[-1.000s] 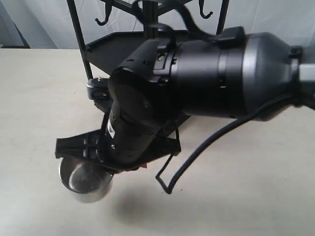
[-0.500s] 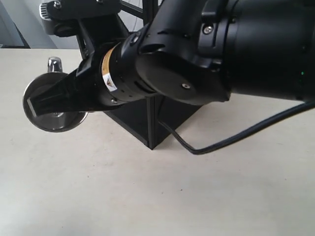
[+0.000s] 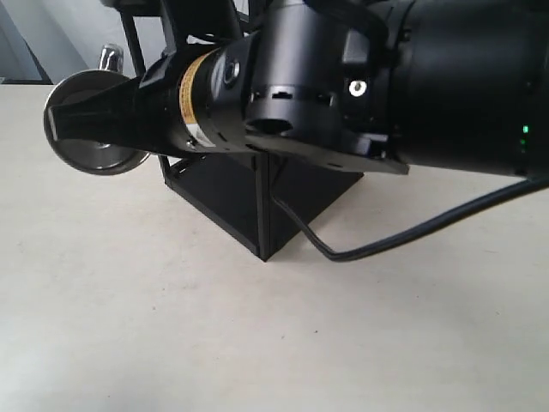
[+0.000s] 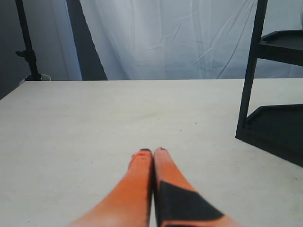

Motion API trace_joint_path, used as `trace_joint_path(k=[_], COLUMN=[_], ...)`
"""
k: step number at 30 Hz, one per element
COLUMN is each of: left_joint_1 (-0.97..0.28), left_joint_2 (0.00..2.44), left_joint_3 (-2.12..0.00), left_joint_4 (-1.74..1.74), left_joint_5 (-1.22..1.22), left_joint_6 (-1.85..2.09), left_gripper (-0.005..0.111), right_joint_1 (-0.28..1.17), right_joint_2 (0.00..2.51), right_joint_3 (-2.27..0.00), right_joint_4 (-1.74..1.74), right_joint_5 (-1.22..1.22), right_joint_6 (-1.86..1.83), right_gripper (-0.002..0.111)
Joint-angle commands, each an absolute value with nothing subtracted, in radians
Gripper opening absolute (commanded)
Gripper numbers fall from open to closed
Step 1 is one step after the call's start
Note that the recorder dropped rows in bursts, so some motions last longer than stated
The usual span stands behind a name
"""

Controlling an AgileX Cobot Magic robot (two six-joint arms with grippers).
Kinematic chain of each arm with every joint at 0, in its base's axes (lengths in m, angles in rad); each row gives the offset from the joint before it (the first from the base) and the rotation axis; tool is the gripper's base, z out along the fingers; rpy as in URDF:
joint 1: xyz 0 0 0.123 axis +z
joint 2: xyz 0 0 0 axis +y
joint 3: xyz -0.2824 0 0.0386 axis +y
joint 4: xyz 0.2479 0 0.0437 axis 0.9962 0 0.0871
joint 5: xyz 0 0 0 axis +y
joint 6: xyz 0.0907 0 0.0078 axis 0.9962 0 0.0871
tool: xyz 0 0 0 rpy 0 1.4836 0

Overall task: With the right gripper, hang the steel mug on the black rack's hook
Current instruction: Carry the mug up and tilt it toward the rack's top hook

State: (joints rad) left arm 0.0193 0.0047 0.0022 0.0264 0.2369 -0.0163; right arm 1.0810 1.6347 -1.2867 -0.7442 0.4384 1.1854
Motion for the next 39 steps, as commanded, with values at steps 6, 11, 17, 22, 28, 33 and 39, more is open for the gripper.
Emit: trace_joint_path(k=[6,11,17,22,28,33,39], left_joint_1=[0.018,0.018,0.018,0.018,0.018,0.018,0.018], left_joint_2=[0.0,0.0,0.0,0.0,0.0,0.0,0.0], left_joint_3=[0.0,0.0,0.0,0.0,0.0,0.0,0.0], left_joint_4=[0.028,0.028,0.028,0.028,0.028,0.028,0.028], left_joint_5=[0.231,0.231,0.231,0.231,0.231,0.231,0.231], left_joint_6=[-0.017,-0.017,-0.017,-0.017,-0.017,-0.017,-0.017], left_gripper=[0.002,0.002,0.002,0.002,0.002,0.002,0.002], right_joint_1=[1.077,1.077,1.075,1.075,1.075,1.075,1.075], right_joint_2=[1.622,1.622,1.622,1.622,1.634,1.654,1.658], right_joint_3=[-1.288,-1.254,-1.21,-1.202,-1.202,-1.202,-1.199], right_joint_4=[-0.981,-1.128,-1.223,-1.258,-1.244,-1.217,-1.191], right_joint_5=[0.483,0.49,0.508,0.51,0.51,0.502,0.489], right_joint_6=[1.433,1.626,1.796,1.833,1.832,1.834,1.834], right_gripper=[-0.001,-0.001,-0.001,-0.001,-0.001,-0.001,-0.001])
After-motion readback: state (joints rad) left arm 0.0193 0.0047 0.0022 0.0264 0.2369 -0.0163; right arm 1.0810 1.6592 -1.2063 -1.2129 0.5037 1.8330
